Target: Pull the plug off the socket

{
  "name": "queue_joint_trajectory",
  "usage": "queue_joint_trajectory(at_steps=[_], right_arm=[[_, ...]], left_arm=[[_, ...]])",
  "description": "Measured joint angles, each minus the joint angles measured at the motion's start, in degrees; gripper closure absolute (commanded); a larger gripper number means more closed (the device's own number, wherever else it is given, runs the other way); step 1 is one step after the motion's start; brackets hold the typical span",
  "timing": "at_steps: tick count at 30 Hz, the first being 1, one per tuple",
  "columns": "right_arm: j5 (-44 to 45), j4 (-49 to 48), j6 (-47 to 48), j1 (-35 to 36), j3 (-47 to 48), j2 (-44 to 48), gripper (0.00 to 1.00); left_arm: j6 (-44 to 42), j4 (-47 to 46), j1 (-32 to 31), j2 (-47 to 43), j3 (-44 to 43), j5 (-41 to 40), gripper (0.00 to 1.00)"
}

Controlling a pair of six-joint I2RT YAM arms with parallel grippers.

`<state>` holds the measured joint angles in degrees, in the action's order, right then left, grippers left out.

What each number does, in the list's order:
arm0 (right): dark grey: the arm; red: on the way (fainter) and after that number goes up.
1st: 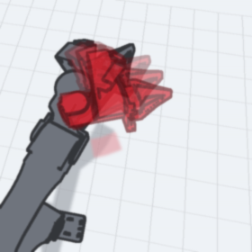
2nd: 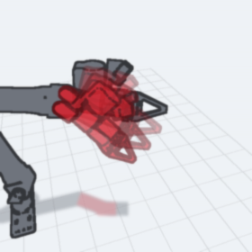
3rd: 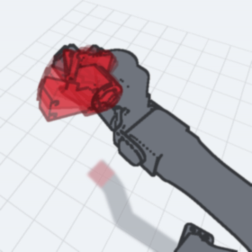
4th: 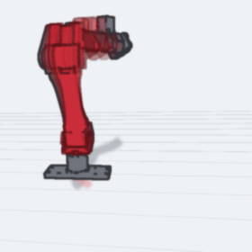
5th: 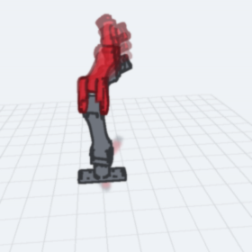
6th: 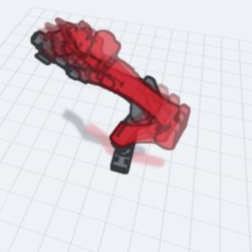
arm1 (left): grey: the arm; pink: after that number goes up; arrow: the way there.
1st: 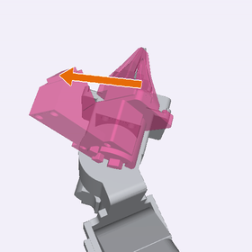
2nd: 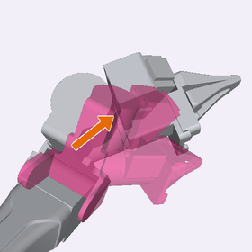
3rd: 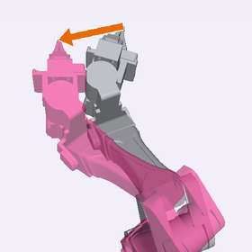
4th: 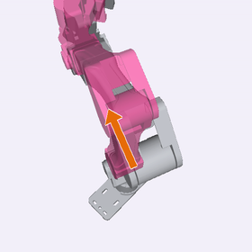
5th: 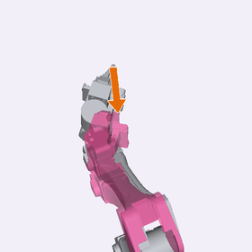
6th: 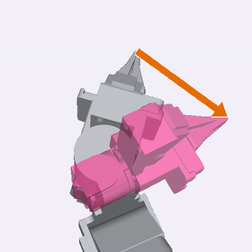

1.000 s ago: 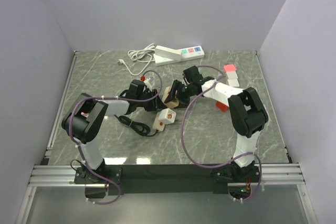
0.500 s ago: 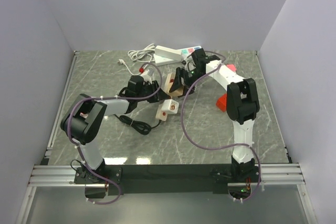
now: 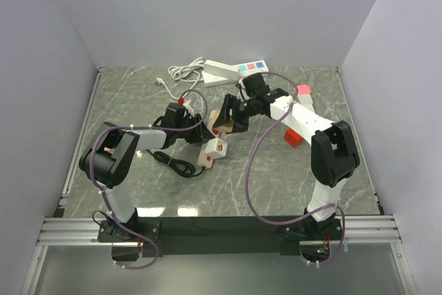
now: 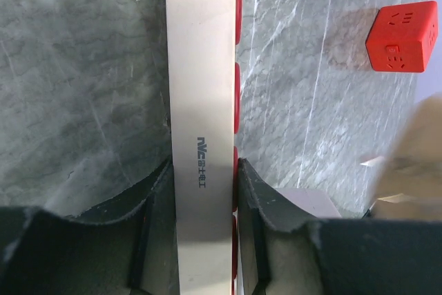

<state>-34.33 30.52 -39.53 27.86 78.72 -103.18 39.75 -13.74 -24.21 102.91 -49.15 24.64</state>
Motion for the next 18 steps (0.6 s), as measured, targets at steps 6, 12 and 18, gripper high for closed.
queue_joint_trajectory(at_steps=[6, 12, 18], right_arm=[[1.3, 3.1, 2.1, -6.8, 6.5, -0.1, 1.0], [15.6, 11.8, 3.6, -21.6, 17.2, -4.4, 1.0], [25.7, 17.4, 5.1, -27.6, 23.9, -12.0, 1.0]], left_arm=[[0.0, 0.2, 0.1, -0.2, 0.0, 0.0, 0.99], [-0.1, 2.7, 0.4, -1.6, 0.0, -1.1, 0.99], [-1.4, 7.7, 1.4, -3.7, -0.4, -3.7, 0.99]])
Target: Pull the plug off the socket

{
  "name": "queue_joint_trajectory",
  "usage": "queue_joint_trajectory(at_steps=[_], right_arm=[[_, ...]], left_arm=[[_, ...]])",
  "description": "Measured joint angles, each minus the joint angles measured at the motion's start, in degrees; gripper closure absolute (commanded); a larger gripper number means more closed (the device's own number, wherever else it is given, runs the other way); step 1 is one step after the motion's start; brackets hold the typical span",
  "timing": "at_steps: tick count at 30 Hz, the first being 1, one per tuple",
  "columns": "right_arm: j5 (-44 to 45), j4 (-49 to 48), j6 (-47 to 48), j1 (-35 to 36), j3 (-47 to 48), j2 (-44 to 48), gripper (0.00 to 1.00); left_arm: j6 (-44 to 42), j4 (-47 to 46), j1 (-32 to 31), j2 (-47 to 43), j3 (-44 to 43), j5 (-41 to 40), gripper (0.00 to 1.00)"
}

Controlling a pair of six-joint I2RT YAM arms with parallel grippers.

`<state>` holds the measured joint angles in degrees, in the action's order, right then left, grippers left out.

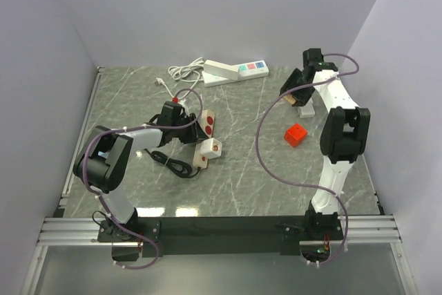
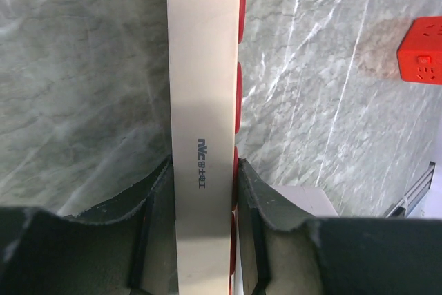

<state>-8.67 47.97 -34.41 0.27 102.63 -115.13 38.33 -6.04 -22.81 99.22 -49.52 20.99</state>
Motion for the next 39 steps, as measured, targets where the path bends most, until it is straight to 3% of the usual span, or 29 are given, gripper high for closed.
queue_joint_trajectory(at_steps=[7, 9, 10, 12, 13, 16, 23, 29, 34, 39], right_arm=[[3.4, 3.7, 1.4, 0.0, 0.0, -7.2, 1.0], [4.7, 4.3, 1.5, 0.0, -0.1, -7.9, 0.91], [5.2, 4.4, 1.5, 0.0, -0.3, -7.9, 0.84], [6.1, 4.4, 1.7, 0.0, -0.5, -7.9, 0.62], [6.4, 4.4, 1.8, 0.0, -0.6, -7.9, 0.42], [7.4, 4.3, 2.1, 0.0, -0.7, -7.9, 0.08], [7.7, 4.1, 3.1, 0.0, -1.4, -5.2, 0.05], [1.6, -0.2, 5.3, 1.9, -8.8, 9.0, 0.04], [-7.7, -8.5, 6.4, 12.3, -20.1, 20.9, 0.03], [-17.5, -19.1, 4.2, 23.5, -31.5, 21.3, 0.02]], left_arm=[[-0.2, 4.3, 0.1, 0.0, -2.3, -1.9, 0.99], [-0.2, 5.3, 0.2, 0.0, -2.8, -2.4, 0.99], [-0.1, 5.8, 0.2, 0.0, -3.1, -2.6, 0.99], [0.0, 6.8, 0.2, 0.1, -3.7, -2.9, 0.99], [0.0, 7.2, 0.2, 0.1, -3.9, -3.0, 0.99], [0.3, 8.0, 0.3, 0.7, -4.9, -3.0, 0.99], [0.4, 8.2, 0.4, 1.7, -6.0, -3.1, 0.99], [0.6, 7.8, 0.6, 1.9, -6.0, -2.6, 0.99], [1.4, 7.1, 0.9, 2.3, -6.0, -1.6, 0.99], [2.1, 5.8, 1.4, 3.0, -6.0, 0.3, 0.99]])
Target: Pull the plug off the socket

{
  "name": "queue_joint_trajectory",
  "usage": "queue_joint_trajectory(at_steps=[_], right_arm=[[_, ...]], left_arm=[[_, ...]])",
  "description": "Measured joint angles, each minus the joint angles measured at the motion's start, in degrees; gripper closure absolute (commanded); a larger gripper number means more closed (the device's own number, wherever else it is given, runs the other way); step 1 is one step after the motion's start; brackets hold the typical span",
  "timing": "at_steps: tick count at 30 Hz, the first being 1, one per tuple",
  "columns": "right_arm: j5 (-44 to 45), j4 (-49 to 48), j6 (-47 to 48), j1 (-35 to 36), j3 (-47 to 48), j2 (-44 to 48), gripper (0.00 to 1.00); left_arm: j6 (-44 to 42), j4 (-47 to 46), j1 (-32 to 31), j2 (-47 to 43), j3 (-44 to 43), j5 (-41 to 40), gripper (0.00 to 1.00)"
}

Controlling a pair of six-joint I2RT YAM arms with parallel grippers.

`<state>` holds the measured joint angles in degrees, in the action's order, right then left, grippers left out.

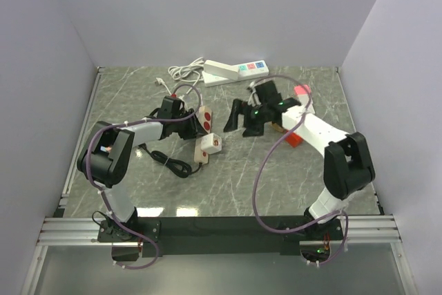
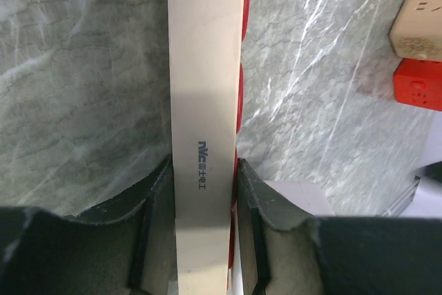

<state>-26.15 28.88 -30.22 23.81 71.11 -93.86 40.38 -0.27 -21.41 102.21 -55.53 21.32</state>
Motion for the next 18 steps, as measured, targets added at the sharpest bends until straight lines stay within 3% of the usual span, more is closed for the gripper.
queue_joint_trajectory(at_steps=[11, 18], right_arm=[[-3.3, -10.5, -3.2, 9.7, -2.3, -5.1, 0.01], [-0.3, -9.8, -3.5, 11.1, 2.0, -11.9, 0.05]], left_arm=[[2.8, -2.1, 0.9, 0.2, 0.3, 3.3, 0.99], [3.9, -2.4, 1.4, 0.2, 0.6, 3.6, 0.99]])
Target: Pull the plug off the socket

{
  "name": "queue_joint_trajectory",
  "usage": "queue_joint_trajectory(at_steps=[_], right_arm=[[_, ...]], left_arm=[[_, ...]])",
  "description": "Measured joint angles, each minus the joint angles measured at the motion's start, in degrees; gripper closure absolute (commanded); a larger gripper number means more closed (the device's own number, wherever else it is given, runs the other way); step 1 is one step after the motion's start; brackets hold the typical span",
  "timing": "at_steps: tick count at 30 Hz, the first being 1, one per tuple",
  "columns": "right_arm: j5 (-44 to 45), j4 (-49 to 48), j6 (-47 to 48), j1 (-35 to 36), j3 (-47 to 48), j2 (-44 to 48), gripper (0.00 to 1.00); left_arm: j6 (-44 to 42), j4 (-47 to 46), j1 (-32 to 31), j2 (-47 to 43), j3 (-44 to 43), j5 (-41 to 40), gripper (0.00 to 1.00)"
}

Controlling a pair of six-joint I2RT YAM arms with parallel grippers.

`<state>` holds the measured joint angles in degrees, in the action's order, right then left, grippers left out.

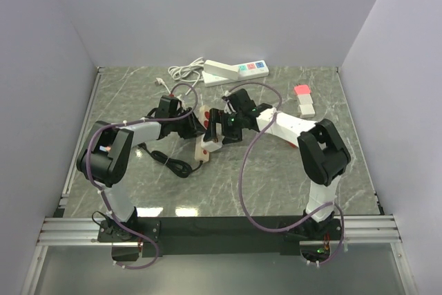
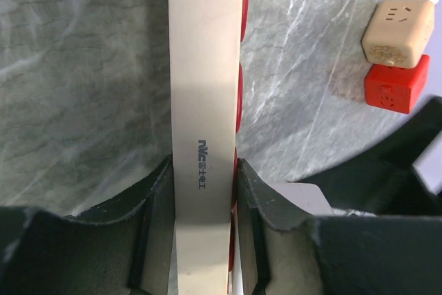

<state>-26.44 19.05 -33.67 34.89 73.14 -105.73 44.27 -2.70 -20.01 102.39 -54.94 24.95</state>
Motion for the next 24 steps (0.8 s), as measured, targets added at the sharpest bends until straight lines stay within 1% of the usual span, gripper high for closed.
queue_joint_trajectory(at_steps=[2, 5, 6, 8, 9, 10, 11, 12, 13, 14, 15, 18, 19, 21, 24], right_arm=[[0.6, 0.5, -0.3, 0.1, 0.8, -1.5, 0.07], [0.9, 1.5, -0.8, 0.2, 2.7, -3.3, 0.15], [0.9, 1.5, -1.0, 0.3, 3.2, -3.7, 0.26], [0.3, 1.4, -1.2, 0.4, 4.1, -4.3, 0.41], [0.4, 1.4, -1.6, 0.5, 4.3, -4.4, 0.6], [0.7, 1.6, -2.1, 0.4, 4.4, -4.5, 0.7], [0.3, 1.7, -2.7, 0.3, 4.3, -4.6, 0.78], [0.0, 1.4, -2.6, 0.2, 4.4, -4.7, 0.91], [-0.3, 1.4, -2.6, 0.2, 4.3, -4.7, 0.95], [-0.7, 1.4, -2.6, 0.2, 4.3, -4.7, 1.0], [-0.9, 1.4, -2.5, 0.2, 4.3, -4.7, 1.0], [-2.2, 1.6, -2.1, 0.2, 4.0, -4.9, 1.0], [-2.7, 1.5, -1.8, 0.2, 4.0, -5.0, 1.0], [-4.0, 1.4, -1.3, 0.2, 4.0, -5.3, 1.0], [-5.3, 1.4, -0.8, 0.2, 4.1, -5.9, 1.0]], left_arm=[[0.4, -0.5, 0.0, 0.0, 0.2, 0.5, 0.99], [1.1, -1.2, 0.0, 0.0, 0.4, 0.9, 0.99], [1.4, -1.2, 0.0, 0.0, 0.4, 1.0, 0.99], [1.9, -1.9, -0.1, 0.0, 0.6, 1.2, 0.99], [2.0, -2.1, 0.0, 0.0, 0.8, 1.2, 0.99], [2.2, -2.4, 0.0, 0.0, 1.0, 1.4, 0.99], [2.4, -2.7, 0.1, 0.0, 1.2, 1.6, 0.99], [2.6, -2.9, 0.2, 0.0, 1.3, 1.5, 0.94], [2.8, -2.9, 0.2, 0.0, 1.4, 1.6, 0.71], [3.0, -3.1, 0.2, 0.0, 1.6, 1.7, 0.62], [3.3, -3.5, 0.2, 0.0, 1.9, 1.9, 0.51], [4.5, -5.2, 0.2, 0.0, 2.7, 2.6, 0.4], [5.0, -6.1, 0.2, 0.0, 3.0, 3.0, 0.34], [5.6, -7.3, 0.2, 0.0, 3.3, 3.5, 0.3], [6.1, -8.0, 0.2, 0.2, 3.6, 3.8, 0.3]])
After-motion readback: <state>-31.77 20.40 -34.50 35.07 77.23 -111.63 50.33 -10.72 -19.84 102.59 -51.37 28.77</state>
